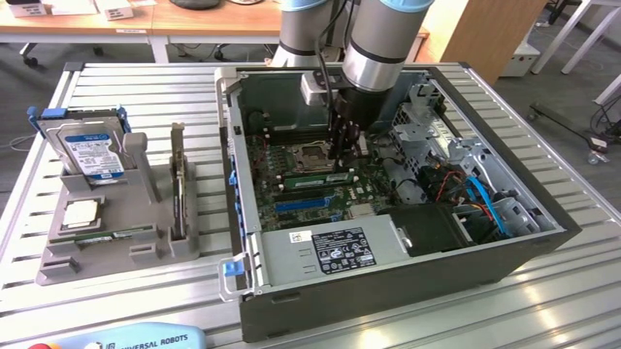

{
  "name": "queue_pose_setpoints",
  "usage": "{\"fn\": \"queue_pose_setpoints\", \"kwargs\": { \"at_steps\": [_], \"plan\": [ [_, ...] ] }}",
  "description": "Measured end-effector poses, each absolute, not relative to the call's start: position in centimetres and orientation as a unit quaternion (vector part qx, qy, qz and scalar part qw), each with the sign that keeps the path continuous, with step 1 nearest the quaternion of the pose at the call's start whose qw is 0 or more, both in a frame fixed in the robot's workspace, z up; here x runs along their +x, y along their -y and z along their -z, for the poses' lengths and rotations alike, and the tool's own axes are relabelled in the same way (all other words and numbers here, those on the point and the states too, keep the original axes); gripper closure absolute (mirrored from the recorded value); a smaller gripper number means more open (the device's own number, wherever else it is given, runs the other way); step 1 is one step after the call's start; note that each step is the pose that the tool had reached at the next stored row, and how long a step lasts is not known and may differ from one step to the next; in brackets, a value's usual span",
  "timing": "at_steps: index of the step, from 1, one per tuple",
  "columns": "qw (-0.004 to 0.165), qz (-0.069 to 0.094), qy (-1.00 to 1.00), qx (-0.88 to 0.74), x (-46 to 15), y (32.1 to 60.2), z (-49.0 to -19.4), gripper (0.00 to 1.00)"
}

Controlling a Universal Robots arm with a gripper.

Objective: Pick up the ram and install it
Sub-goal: 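Press down the ram until it locks into place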

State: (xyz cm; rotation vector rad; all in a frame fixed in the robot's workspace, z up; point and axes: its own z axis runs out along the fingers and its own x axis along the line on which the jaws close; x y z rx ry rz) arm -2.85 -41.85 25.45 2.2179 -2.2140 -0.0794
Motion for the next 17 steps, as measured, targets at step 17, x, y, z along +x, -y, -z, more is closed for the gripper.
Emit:
{"fn": "queue_pose_setpoints", "kwargs": {
  "at_steps": [17],
  "plan": [
    [0.003, 0.025, 0.706, 0.707, -2.85, 41.85, -25.45, 0.90]
  ]
}}
